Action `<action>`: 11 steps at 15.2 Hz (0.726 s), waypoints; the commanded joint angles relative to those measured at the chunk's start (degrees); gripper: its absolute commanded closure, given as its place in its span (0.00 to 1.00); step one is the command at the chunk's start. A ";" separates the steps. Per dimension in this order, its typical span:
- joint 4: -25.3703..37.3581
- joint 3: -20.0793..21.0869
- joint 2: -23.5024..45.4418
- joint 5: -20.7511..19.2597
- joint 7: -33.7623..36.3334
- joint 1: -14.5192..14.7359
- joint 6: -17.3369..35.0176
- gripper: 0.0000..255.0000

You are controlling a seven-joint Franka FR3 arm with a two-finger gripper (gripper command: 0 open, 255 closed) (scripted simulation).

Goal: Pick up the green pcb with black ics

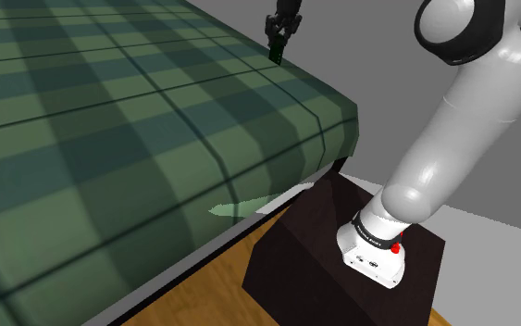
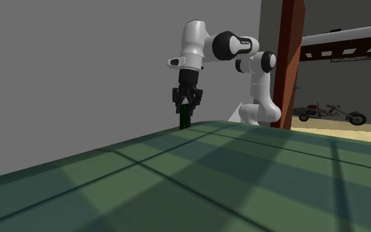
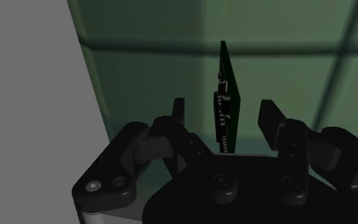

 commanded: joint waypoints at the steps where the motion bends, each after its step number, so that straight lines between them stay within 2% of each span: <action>1: -0.05 -0.02 0.05 0.03 -0.05 -0.03 0.12 1.00; 9: -0.25 0.00 -0.05 -0.01 0.01 0.00 0.22 1.00; 11: 1.41 -0.01 0.04 0.01 -0.02 -0.02 -1.35 1.00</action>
